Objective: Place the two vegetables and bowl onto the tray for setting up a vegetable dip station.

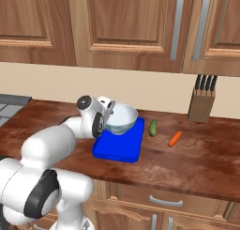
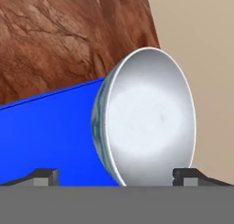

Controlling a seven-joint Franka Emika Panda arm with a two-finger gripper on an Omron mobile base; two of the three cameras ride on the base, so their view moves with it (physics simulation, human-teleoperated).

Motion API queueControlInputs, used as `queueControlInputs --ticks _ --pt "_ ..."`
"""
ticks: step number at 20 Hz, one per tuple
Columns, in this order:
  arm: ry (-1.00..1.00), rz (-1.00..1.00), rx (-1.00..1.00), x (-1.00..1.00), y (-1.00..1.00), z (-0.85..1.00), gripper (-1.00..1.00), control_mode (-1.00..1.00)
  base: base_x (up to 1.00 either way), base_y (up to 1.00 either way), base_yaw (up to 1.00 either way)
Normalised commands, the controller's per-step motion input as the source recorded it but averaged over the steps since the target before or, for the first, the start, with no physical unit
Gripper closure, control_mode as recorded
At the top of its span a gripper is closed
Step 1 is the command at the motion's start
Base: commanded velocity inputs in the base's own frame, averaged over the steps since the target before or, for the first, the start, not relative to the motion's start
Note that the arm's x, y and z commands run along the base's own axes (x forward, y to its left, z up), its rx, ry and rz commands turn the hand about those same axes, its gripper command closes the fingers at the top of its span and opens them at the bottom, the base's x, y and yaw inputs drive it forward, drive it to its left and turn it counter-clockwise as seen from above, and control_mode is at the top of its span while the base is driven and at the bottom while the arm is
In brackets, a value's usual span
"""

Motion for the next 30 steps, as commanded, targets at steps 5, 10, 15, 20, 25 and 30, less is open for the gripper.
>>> queueControlInputs --ticks 5,10,15,20,25,30 --pt "0.00 -0.24 0.02 -0.40 -0.10 0.39 -1.00 -1.00 0.00 0.00 0.00" --pt "0.00 -0.25 0.04 -0.41 -0.12 0.40 -1.00 -1.00 0.00 0.00 0.00" --pt "0.00 -0.23 0.09 -0.43 -0.17 0.41 -1.00 -1.00 0.00 0.00 0.00" --pt "0.00 -0.21 0.11 -0.48 -0.22 0.36 -1.00 -1.00 0.00 0.00 0.00" --pt "0.00 -0.19 0.14 -0.49 -0.26 0.33 -1.00 -1.00 0.00 0.00 0.00" --pt "0.00 -0.14 0.14 -0.40 -0.30 0.27 -1.00 -1.00 0.00 0.00 0.00"
